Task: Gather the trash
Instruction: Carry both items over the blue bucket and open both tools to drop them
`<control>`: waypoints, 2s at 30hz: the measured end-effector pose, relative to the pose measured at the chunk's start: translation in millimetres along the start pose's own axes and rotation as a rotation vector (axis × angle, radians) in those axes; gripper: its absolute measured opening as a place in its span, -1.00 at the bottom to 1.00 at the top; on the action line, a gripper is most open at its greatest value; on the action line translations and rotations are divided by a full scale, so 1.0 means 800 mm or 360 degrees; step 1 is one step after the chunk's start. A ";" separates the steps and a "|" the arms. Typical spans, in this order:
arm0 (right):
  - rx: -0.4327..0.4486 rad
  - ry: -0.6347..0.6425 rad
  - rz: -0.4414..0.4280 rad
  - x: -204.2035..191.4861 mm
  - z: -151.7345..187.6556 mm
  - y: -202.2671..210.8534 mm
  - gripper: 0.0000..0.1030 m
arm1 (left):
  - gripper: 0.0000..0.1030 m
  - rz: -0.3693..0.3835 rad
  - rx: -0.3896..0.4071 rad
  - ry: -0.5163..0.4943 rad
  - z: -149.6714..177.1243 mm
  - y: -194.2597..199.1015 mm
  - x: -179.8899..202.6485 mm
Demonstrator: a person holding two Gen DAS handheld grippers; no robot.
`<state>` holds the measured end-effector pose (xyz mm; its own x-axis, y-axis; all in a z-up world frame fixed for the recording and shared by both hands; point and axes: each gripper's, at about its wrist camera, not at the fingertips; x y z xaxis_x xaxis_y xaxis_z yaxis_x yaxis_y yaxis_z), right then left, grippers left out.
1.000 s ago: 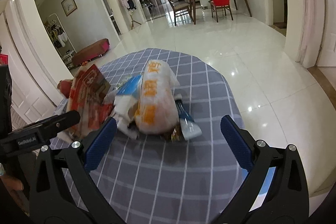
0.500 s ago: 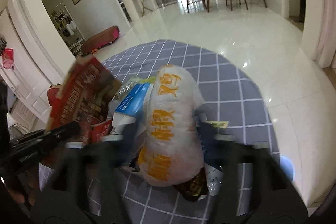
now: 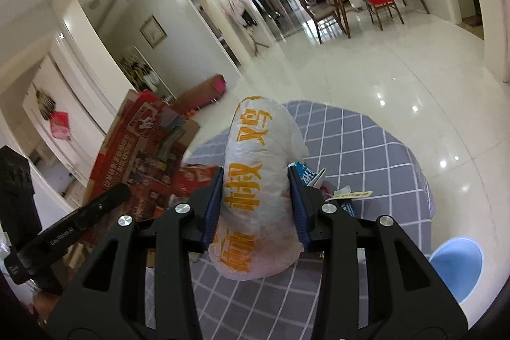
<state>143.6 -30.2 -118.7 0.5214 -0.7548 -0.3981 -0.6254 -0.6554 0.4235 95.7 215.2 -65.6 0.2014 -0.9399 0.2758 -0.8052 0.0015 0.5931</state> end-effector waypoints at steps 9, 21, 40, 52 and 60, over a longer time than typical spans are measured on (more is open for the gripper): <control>0.0153 -0.0184 0.0346 0.088 0.050 0.142 -0.22 | -0.89 0.0332 -0.0150 -0.0307 0.063 -0.002 0.156; 0.0054 -0.0477 0.0807 0.253 0.145 0.186 -0.01 | -0.89 0.0495 -0.0446 -0.0669 0.172 -0.129 0.337; 0.0134 -0.0680 0.0946 0.307 0.201 0.222 0.51 | -0.88 0.0510 -0.0746 -0.0740 0.249 -0.241 0.400; 0.0364 -0.0720 0.1045 0.296 0.208 0.275 0.55 | 0.66 0.0556 -0.0774 -0.0793 0.256 -0.250 0.434; 0.0320 -0.0711 0.1009 0.282 0.204 0.266 0.55 | 0.66 0.0484 -0.0712 -0.0678 0.235 -0.226 0.402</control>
<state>33.2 -334.8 -251.5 -0.2237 -0.8711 -0.4371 -0.8395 -0.0556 0.5406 201.1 -151.8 -226.2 -0.3077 -0.9274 0.2127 -0.4649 0.3415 0.8169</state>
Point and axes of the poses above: each gripper's, at about its wrist camera, not at the fingertips, and y roughly against the way its jaws point, x to its right, z to its underside, and after that the axes turned 10 degrees about y, right-handed
